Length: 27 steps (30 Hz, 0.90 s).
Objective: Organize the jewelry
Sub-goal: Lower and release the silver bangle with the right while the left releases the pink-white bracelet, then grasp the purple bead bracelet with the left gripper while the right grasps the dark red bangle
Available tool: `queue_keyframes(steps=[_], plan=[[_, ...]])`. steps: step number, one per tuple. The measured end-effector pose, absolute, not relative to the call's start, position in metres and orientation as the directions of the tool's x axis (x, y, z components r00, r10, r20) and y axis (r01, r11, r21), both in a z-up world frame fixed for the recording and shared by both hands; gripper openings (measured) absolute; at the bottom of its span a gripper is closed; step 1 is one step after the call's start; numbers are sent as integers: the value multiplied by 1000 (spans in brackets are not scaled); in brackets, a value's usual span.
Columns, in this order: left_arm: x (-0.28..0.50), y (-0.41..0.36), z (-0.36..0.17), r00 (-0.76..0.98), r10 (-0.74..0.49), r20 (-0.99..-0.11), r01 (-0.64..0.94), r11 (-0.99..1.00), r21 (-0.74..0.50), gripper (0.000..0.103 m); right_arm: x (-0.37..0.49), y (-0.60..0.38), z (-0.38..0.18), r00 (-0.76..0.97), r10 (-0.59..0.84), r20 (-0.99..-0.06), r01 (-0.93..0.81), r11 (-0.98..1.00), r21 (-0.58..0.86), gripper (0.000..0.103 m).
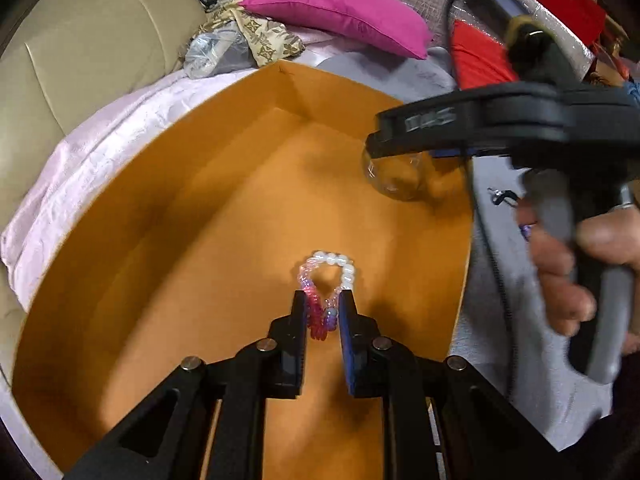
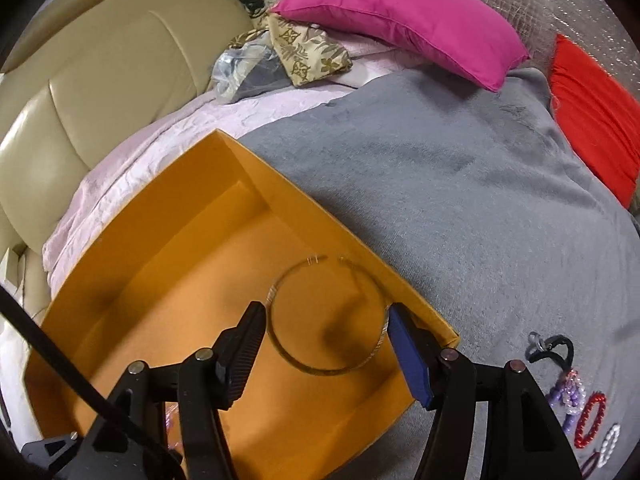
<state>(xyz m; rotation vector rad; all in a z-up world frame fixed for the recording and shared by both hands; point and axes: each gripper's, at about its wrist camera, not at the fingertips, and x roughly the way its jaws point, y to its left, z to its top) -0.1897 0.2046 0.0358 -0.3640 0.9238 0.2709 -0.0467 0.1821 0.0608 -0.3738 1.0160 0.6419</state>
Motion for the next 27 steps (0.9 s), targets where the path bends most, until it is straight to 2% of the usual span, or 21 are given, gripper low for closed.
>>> queue_keyframes(steps=[3, 4, 8, 15, 21, 23, 27], plan=[[-197, 214, 37, 561, 91, -823, -426, 884, -192, 52, -55, 165, 79, 347, 398, -849, -651, 754, 88, 73], [-202, 217, 40, 561, 109, -821, -444, 876, -187, 55, -59, 155, 88, 345, 433, -832, -646, 753, 124, 73], [-216, 216, 64, 570, 181, -801, -467, 874, -136, 56, -82, 112, 125, 370, 530, -763, -639, 742, 206, 73], [-210, 162, 137, 670, 272, -691, -378, 926, -2, 74, -101, -39, 184, 530, 517, -673, -524, 823, 219, 73], [-160, 76, 167, 737, 194, -648, -199, 978, 66, 78, -90, -188, 206, 618, 452, -643, -326, 892, 314, 73], [-140, 44, 161, 739, 152, -657, -134, 988, 78, 78, -86, -225, 198, 631, 420, -652, -260, 906, 333, 73], [-105, -2, 139, 713, 33, -701, -23, 999, 24, 78, -71, -273, 165, 617, 412, -670, -158, 900, 407, 72]])
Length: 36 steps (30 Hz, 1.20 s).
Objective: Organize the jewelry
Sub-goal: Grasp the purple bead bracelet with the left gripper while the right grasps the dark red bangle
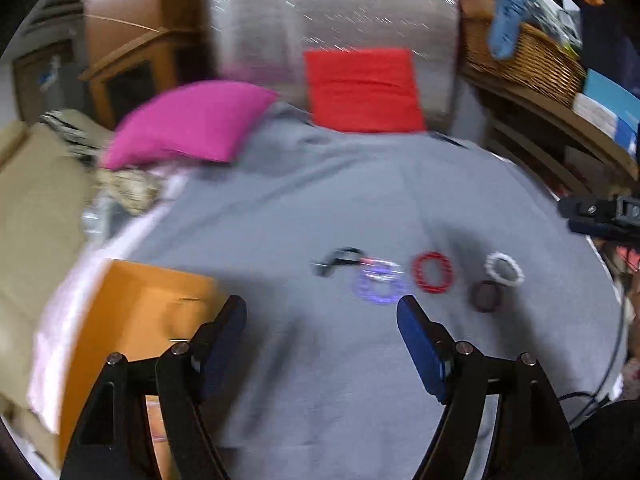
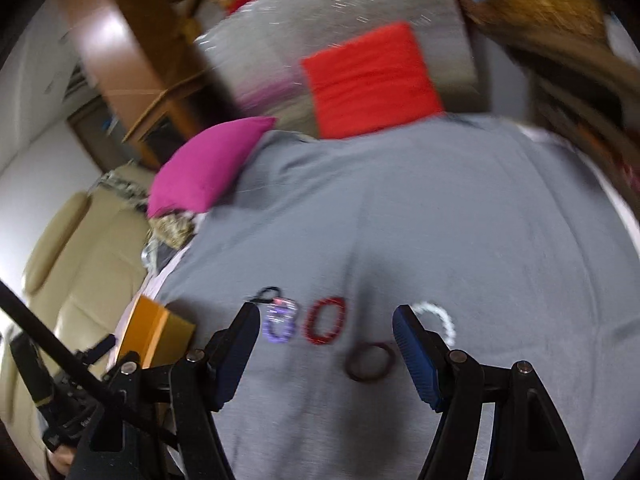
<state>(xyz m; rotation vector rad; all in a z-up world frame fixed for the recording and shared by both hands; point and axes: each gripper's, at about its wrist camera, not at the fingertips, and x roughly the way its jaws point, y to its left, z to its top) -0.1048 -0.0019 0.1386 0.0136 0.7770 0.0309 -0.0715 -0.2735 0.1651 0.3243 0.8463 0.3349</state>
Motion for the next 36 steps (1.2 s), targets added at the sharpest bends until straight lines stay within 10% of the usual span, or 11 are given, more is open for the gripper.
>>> queue_keyframes(steps=[10, 21, 28, 31, 36], plan=[[-51, -22, 58, 632, -9, -775, 4, 1000, -9, 71, -39, -296, 67, 446, 534, -719, -69, 821, 567, 58], [-3, -13, 32, 568, -115, -815, 20, 992, -126, 68, -27, -254, 44, 449, 357, -819, -91, 930, 355, 49], [18, -10, 12, 539, -171, -824, 27, 982, -187, 28, -26, -236, 42, 497, 278, -822, -123, 960, 250, 11], [15, -11, 15, 552, -180, -814, 48, 982, -184, 10, -28, -235, 45, 500, 297, -814, -132, 954, 268, 10], [3, -11, 16, 542, -188, -819, 67, 981, -182, 10, -28, -232, 54, 510, 352, -785, -168, 935, 311, 10]])
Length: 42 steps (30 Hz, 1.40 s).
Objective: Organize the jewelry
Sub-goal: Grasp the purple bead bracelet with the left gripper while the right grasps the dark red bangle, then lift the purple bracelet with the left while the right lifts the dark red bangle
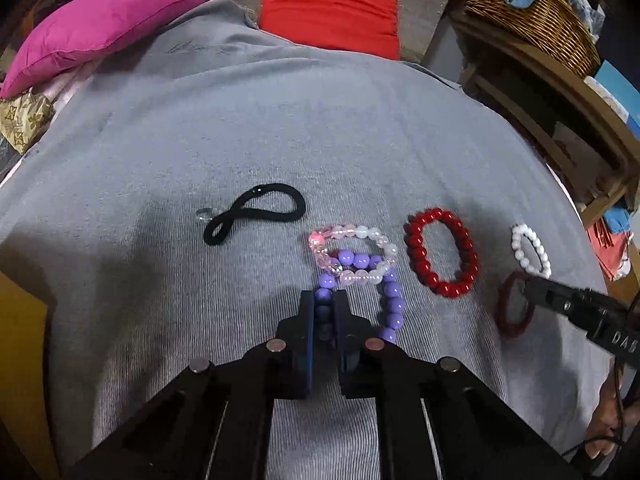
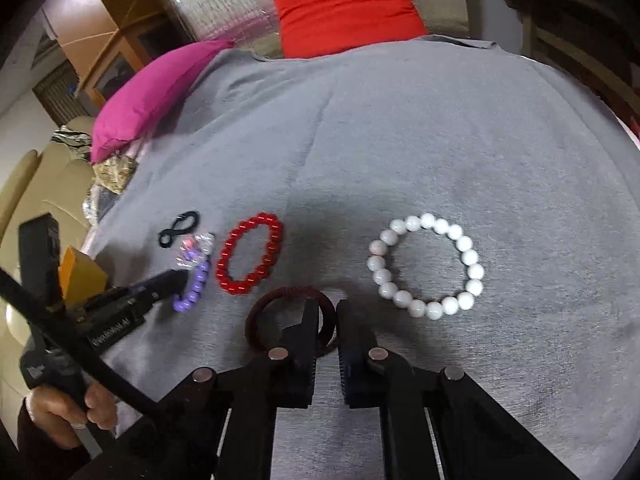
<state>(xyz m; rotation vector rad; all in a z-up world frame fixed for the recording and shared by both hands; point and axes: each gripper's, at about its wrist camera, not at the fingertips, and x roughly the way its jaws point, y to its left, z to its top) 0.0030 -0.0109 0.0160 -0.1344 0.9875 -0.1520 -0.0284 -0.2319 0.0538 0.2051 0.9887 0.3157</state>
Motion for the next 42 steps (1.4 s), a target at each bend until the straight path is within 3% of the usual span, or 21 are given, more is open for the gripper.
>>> queue_keyframes(steps=[17, 24, 26, 28, 32, 35, 38, 40, 42], plan=[[-52, 0, 75, 654, -158, -739, 115, 987, -110, 10, -41, -218, 80, 563, 418, -713, -226, 908, 354, 10], [-37, 4, 48, 566, -108, -817, 75, 994, -79, 10, -27, -223, 59, 464, 414, -783, -162, 909, 384, 12], [-36, 6, 45, 555, -96, -826, 74, 995, -66, 17, -25, -224, 55, 455, 396, -797, -151, 917, 369, 13], [-36, 7, 41, 540, -89, -837, 71, 996, -60, 39, -24, -223, 52, 447, 375, -812, -146, 926, 347, 19], [-36, 9, 33, 525, -47, -850, 61, 998, -18, 43, -22, -221, 48, 445, 358, -821, -142, 933, 330, 30], [-34, 10, 27, 515, -8, -857, 47, 999, 18, 59, -21, -215, 42, 439, 318, -840, -144, 948, 283, 37], [-32, 12, 25, 518, -17, -855, 37, 999, 2, 62, -25, -206, 43, 480, 268, -835, -173, 962, 210, 35], [-31, 14, 23, 519, -36, -854, 34, 999, -21, 62, -27, -200, 43, 504, 224, -834, -188, 971, 148, 16], [-29, 12, 21, 515, -50, -856, 46, 998, -30, 57, -29, -195, 42, 521, 199, -830, -200, 974, 108, 10]])
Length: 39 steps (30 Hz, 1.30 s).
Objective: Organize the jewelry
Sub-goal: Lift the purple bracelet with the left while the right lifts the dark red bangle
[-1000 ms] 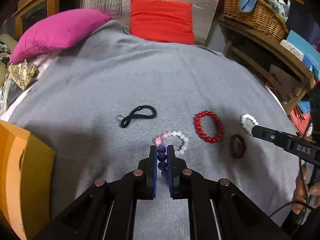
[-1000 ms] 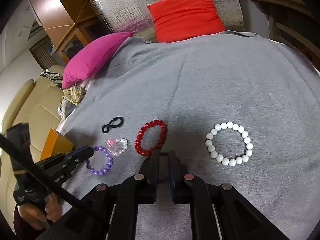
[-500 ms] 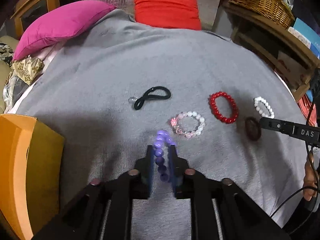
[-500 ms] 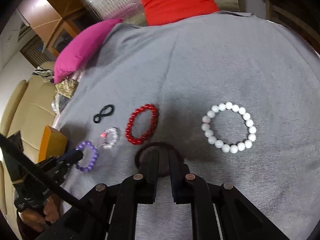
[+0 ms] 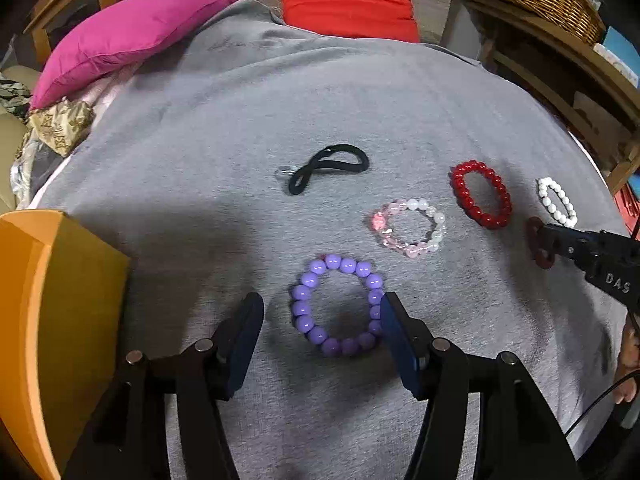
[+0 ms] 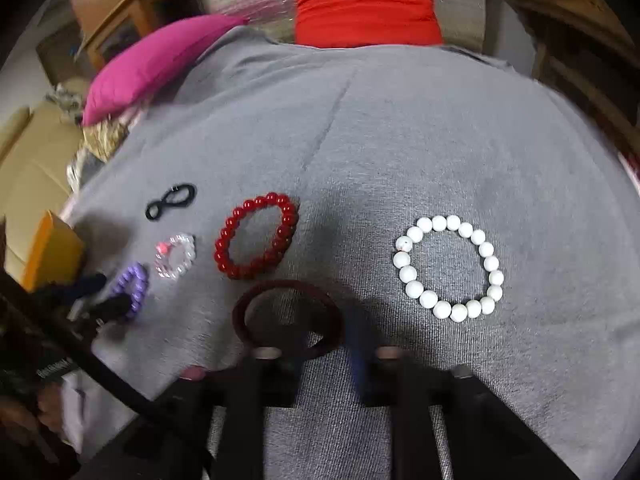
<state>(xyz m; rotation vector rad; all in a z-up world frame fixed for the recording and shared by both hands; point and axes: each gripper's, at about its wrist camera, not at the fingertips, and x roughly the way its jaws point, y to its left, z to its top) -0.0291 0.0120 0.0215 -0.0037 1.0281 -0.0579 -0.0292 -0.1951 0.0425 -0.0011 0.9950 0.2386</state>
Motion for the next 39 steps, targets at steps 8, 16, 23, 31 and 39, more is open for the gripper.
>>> queue_keyframes(steps=[8, 16, 23, 31, 39], plan=[[-28, 1, 24, 540, -58, -840, 69, 997, -24, 11, -38, -186, 57, 586, 156, -795, -217, 976, 31, 10], [-34, -7, 40, 587, -81, -805, 98, 995, -28, 10, -49, -188, 84, 659, 137, -740, -211, 977, -7, 10], [-40, -12, 51, 606, -96, -790, 109, 993, -38, 10, -53, -190, 96, 691, 123, -713, -194, 981, -19, 10], [-48, -15, 65, 629, -112, -769, 126, 991, -42, 10, -57, -192, 102, 706, 111, -699, -183, 983, -29, 10], [-56, -13, 75, 644, -118, -756, 133, 990, -42, 10, -61, -192, 105, 716, 107, -690, -181, 983, -35, 10]])
